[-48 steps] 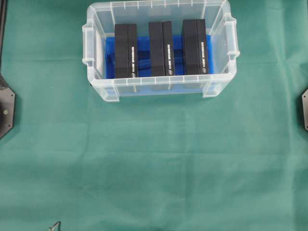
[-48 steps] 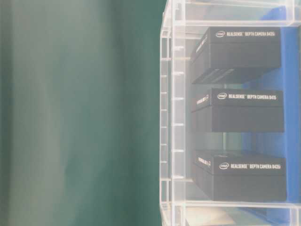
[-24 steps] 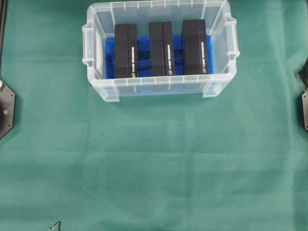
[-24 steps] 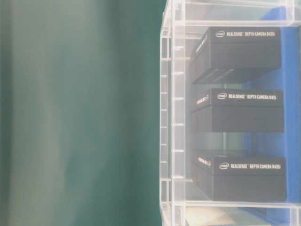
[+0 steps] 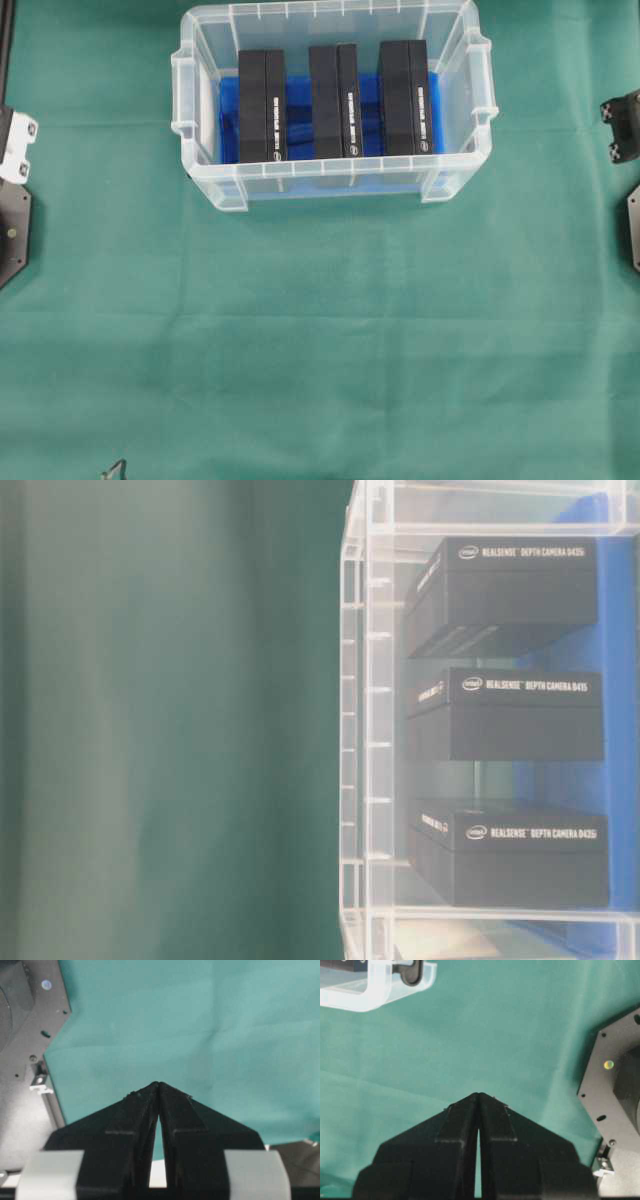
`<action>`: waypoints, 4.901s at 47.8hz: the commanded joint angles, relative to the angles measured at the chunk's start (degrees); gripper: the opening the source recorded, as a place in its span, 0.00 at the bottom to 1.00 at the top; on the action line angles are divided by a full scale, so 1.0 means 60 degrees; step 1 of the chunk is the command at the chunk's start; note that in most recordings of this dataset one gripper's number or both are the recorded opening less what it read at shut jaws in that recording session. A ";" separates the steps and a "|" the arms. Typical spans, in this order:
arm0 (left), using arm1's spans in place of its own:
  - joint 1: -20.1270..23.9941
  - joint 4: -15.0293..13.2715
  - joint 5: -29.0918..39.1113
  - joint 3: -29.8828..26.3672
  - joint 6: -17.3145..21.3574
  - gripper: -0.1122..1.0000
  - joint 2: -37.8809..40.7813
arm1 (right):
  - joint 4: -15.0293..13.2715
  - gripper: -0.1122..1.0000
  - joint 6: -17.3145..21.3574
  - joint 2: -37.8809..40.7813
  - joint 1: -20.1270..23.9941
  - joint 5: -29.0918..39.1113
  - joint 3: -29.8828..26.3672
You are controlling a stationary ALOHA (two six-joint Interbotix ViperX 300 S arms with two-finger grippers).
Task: Take the box out of the case with both arms.
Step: 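Raise both grippers and swing them toward the top of the bin, then move both open grippers over the left and right black boxes, then align both grippers above the left and right boxes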
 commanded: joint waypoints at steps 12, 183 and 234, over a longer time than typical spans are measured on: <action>0.2344 0.0059 -0.0381 -0.0293 0.1875 0.10 0.0264 | -0.0645 0.10 -0.1934 0.0264 -0.1758 -0.0029 -0.0264; 0.2622 0.0088 -0.1729 -0.4819 0.2036 0.90 0.6519 | 0.0234 0.97 -0.3296 0.6064 -0.2461 -0.2271 -0.4468; 0.2666 0.0088 -0.1846 -0.5215 0.2227 0.90 0.6958 | 0.0234 0.97 -0.3296 0.6079 -0.2461 -0.2285 -0.4409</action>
